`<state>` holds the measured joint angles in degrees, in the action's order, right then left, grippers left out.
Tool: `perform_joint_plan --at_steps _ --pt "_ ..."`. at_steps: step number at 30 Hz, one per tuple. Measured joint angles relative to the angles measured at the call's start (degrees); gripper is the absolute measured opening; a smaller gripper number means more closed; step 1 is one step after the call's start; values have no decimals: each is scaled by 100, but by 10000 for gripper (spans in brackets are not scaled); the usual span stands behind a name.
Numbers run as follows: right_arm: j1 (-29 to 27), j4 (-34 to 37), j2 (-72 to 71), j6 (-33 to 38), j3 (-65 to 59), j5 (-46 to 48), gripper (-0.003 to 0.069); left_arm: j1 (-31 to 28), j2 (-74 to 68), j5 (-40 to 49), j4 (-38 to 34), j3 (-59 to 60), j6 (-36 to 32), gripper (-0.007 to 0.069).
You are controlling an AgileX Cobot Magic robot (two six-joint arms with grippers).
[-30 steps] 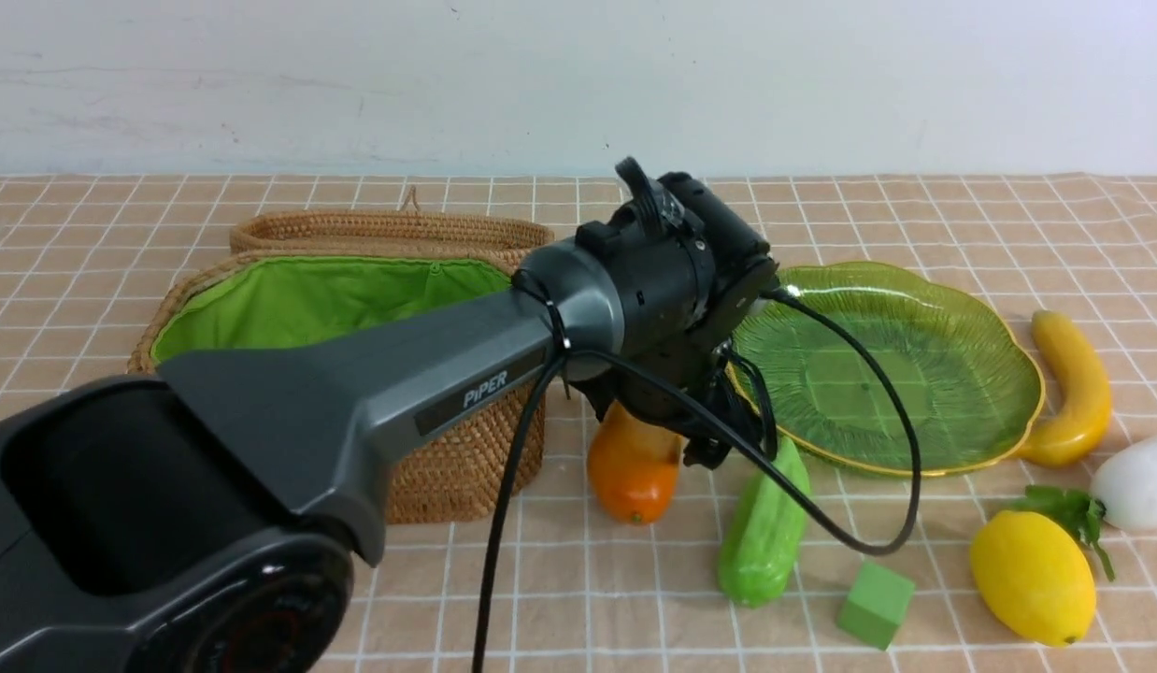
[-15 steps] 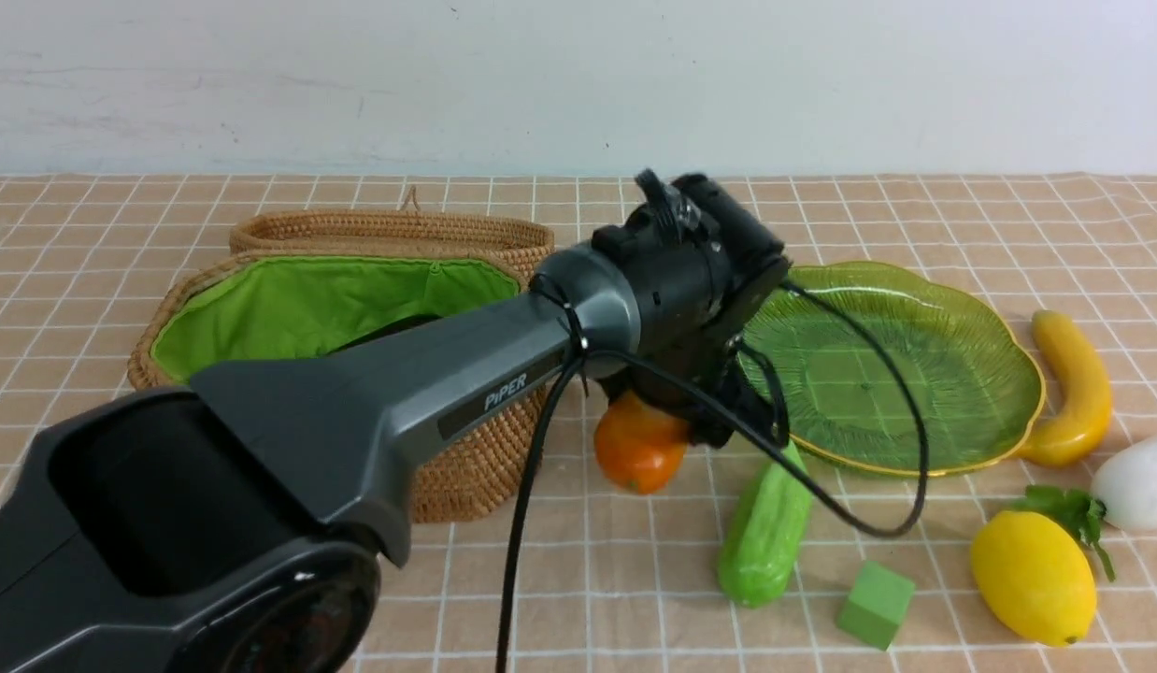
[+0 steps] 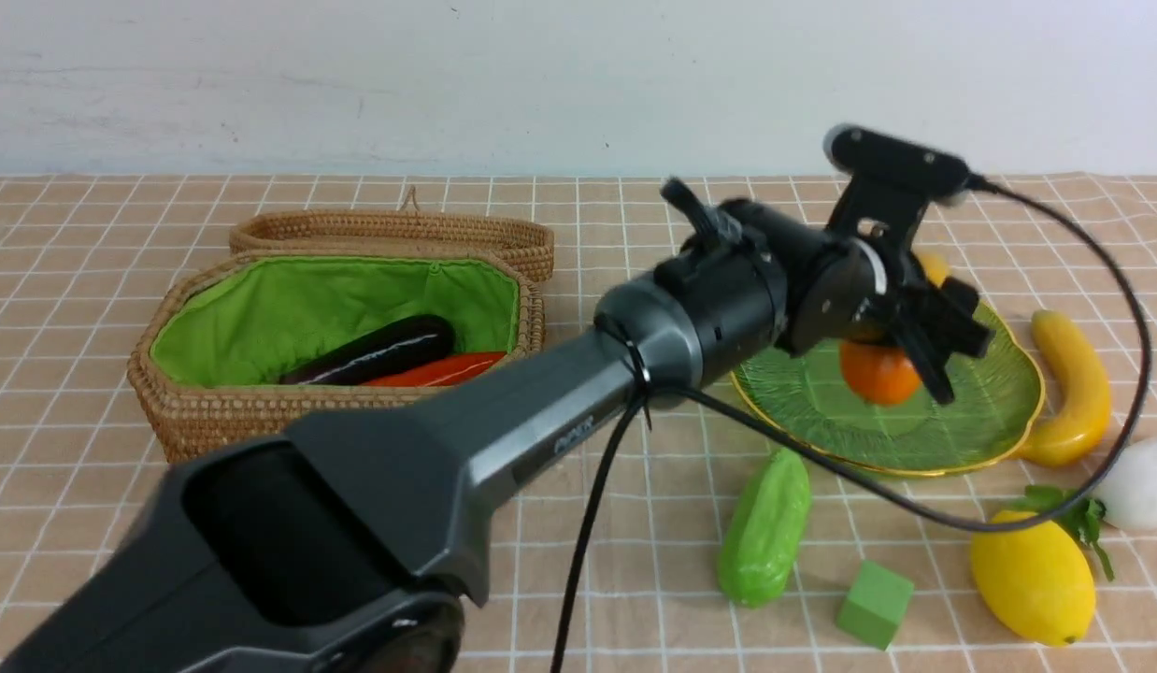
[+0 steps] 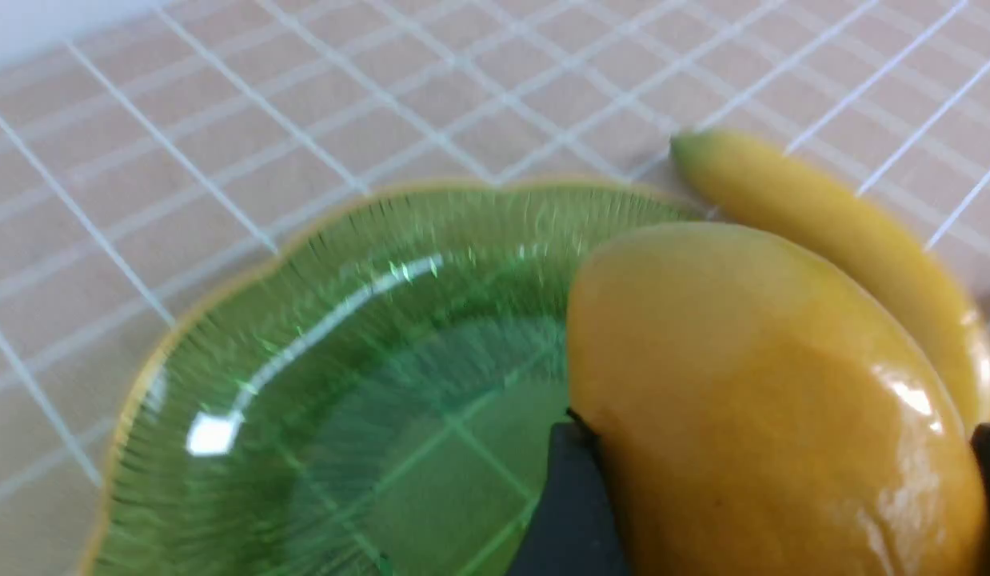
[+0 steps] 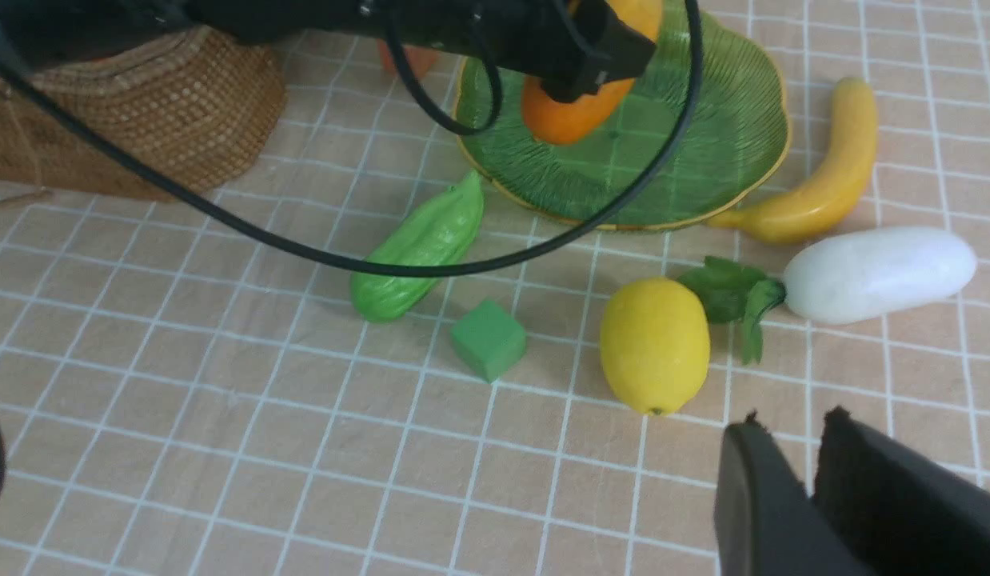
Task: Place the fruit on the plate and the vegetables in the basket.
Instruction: Grab the mango with your left arm and place it on the right plate, then take a chayote with your right arm and place it on the basket on the left.
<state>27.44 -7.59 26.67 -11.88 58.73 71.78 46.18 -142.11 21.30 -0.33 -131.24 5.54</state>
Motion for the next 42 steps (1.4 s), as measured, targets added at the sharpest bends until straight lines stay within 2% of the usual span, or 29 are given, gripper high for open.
perform_joint_plan --at_steps 2,9,14,18,24,25,26,27,28,29,32,39,42 --pt "0 30 0 0 0 48 134 -6 -198 -111 -11 14 -25 547" --pt "0 -22 0 -4 0 87 136 -11 -255 -212 -27 21 -42 662" --pt "0 -124 0 15 0 87 139 -11 211 561 -34 21 -47 648" --pt "0 -174 0 100 0 87 140 -11 861 2124 -35 21 124 573" --pt "0 -184 -6 105 0 36 140 -11 1636 4674 33 -14 354 334" --pt "0 -156 -6 105 0 9 140 -11 1694 4838 33 -2 369 284" --pt "0 -144 -6 105 0 1 140 -11 1710 4861 33 -4 369 274" --pt "0 -82 7 98 0 -37 140 -11 1775 4927 33 38 412 233" --pt "0 86 90 33 5 -77 140 -11 1966 4938 114 154 520 140" --pt "0 119 144 1 5 -77 140 -11 2019 4938 134 190 545 120" --pt "0 298 722 -70 5 -77 140 -11 2667 4938 285 687 703 -13" --pt "0 639 2205 -69 5 -481 140 -11 4983 4938 542 2631 901 -13" --pt "0 917 3071 -59 5 -903 146 -11 6458 4593 585 4194 964 -13"
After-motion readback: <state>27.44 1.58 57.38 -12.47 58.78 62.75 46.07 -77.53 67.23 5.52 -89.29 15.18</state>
